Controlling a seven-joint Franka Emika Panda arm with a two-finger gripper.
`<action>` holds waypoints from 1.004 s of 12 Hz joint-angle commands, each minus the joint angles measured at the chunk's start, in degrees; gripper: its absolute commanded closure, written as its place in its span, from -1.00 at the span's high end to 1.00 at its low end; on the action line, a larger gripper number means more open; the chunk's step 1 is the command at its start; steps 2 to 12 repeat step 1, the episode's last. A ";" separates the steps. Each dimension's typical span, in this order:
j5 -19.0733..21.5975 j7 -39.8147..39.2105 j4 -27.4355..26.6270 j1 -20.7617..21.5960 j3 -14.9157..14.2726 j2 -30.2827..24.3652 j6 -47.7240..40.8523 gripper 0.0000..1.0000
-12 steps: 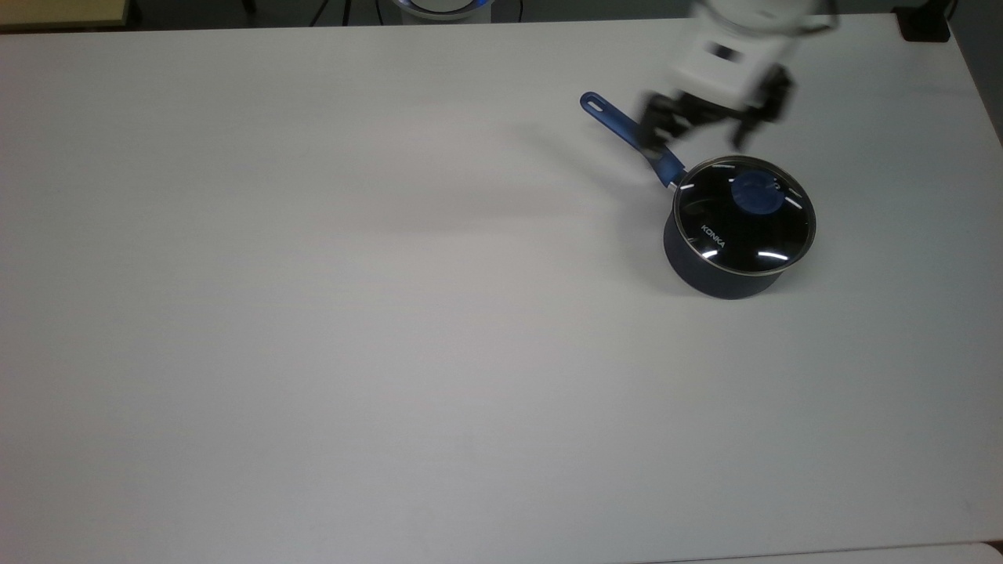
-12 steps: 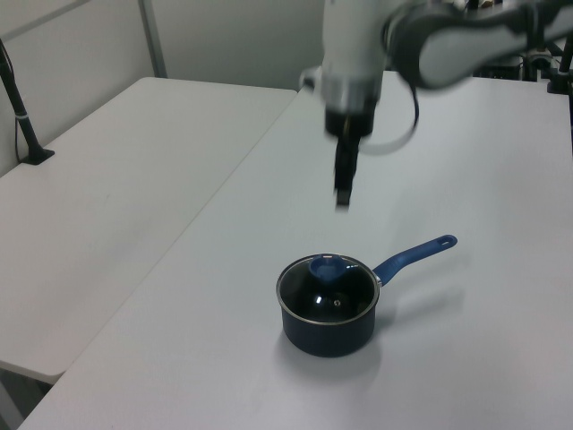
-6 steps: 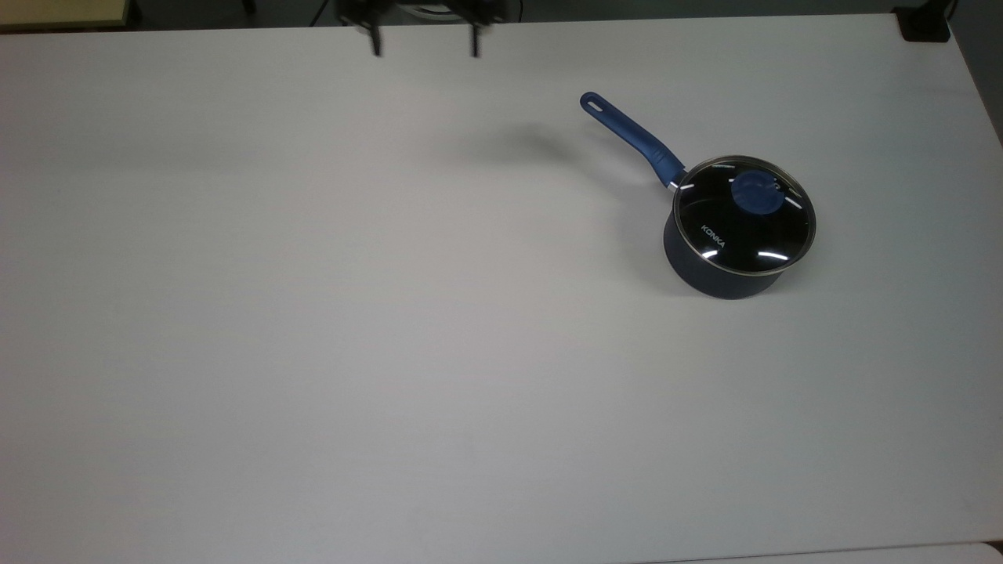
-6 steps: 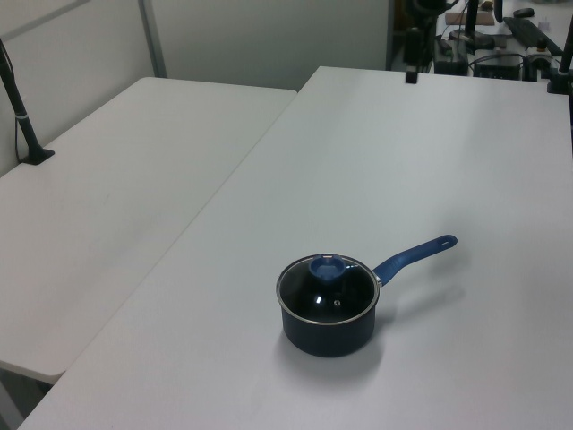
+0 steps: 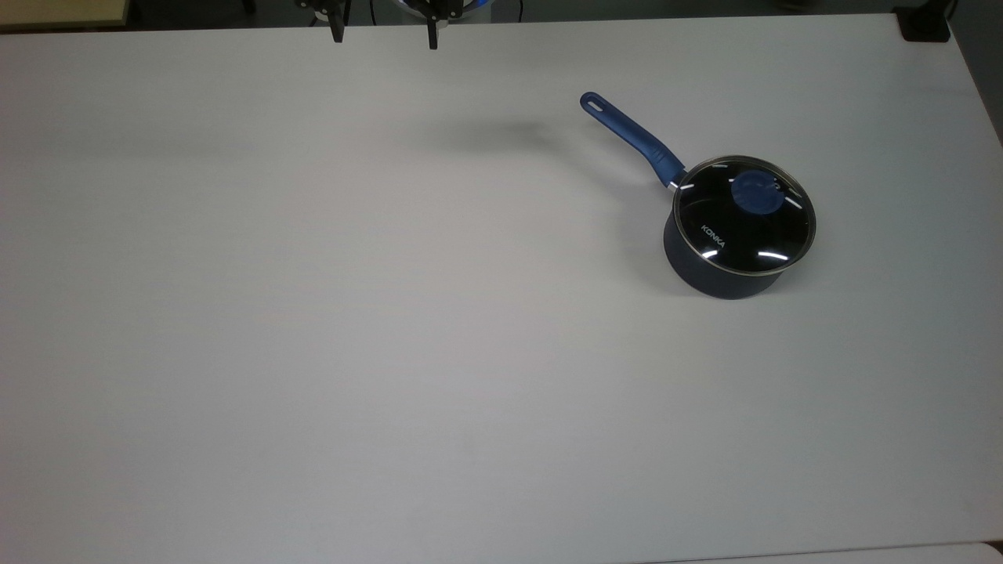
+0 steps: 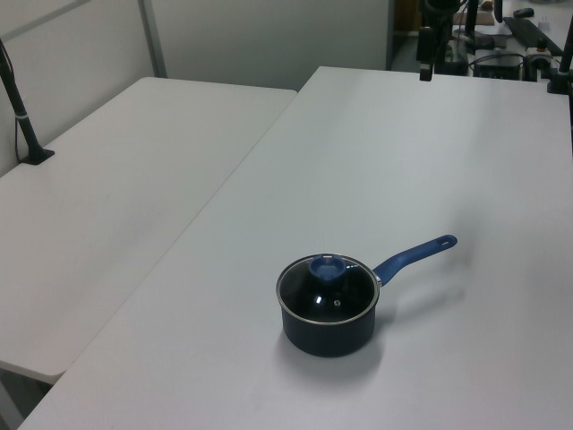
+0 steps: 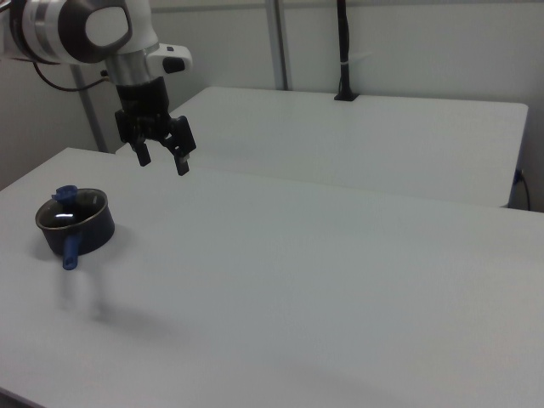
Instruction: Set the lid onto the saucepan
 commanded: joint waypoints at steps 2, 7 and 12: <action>-0.86 0.80 -1.04 -0.38 0.64 -1.37 -1.53 1.00; -0.86 0.80 -1.04 -0.38 0.64 -1.37 -1.53 1.00; -0.86 0.80 -1.04 -0.38 0.64 -1.37 -1.53 1.00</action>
